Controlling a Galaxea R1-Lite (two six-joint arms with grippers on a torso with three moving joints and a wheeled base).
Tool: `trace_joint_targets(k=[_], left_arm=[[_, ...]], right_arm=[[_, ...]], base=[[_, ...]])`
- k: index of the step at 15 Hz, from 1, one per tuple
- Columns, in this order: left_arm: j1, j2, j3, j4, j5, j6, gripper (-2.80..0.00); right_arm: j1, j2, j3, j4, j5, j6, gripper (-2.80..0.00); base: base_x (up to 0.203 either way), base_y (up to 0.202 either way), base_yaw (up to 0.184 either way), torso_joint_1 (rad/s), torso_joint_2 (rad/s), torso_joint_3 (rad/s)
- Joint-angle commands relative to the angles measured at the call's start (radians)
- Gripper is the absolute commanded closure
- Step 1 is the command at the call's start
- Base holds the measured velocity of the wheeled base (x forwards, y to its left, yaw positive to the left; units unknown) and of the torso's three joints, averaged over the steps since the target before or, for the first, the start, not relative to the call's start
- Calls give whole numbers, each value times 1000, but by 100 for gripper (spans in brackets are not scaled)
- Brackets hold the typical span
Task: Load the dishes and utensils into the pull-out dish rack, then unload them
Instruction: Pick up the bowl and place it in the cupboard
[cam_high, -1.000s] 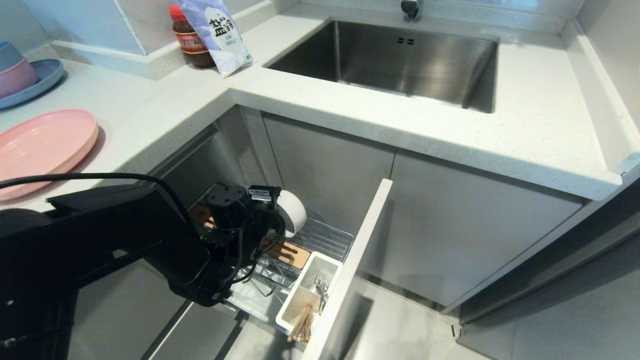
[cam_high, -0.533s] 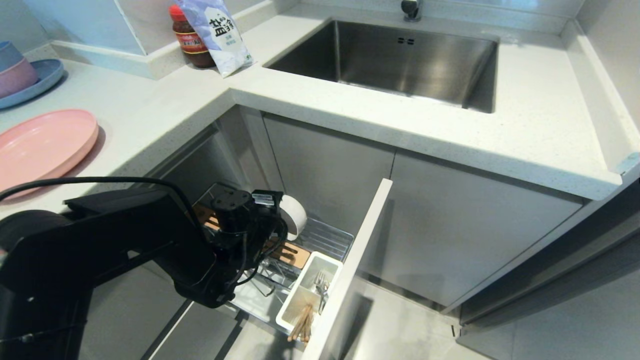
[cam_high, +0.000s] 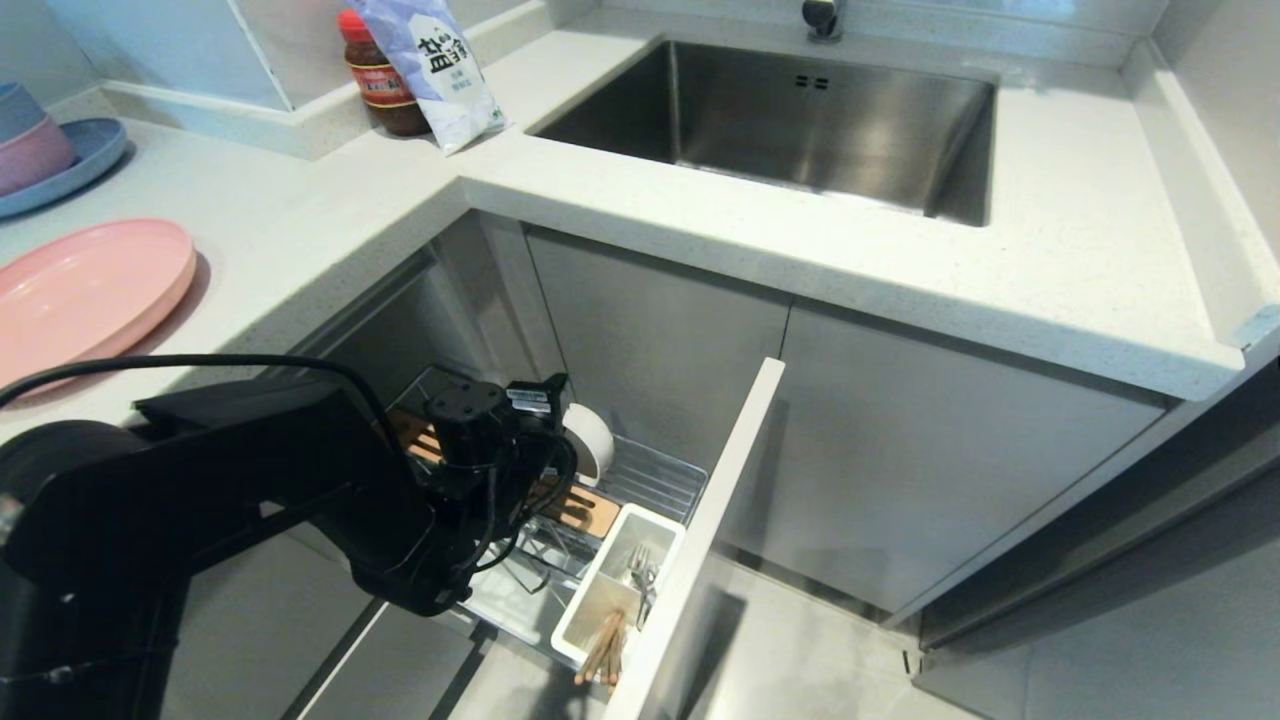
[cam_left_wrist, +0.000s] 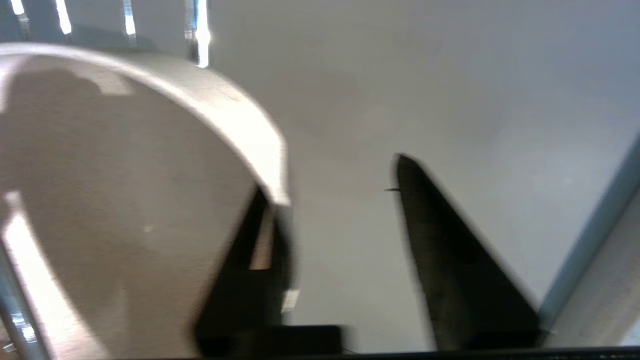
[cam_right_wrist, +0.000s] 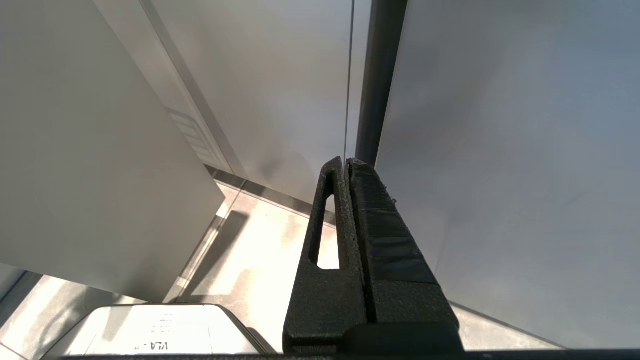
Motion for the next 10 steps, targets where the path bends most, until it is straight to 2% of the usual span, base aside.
trace_joint_targets(k=[1,3,10], left_arm=[[-5,-16,2,-6,3,-8,-280],[-15,-30,8,3,7,-8,-280],[-49,-192,46,289,25,-6,-280]], right_arm=[[-1,-2,2,0,0,0,0],[-1,-2,2,0,0,0,0],[-1,-2,2,0,0,0,0]], base=[[0,0,0,0,0,0],[0,0,0,0,0,0],[0,0,0,0,0,0]])
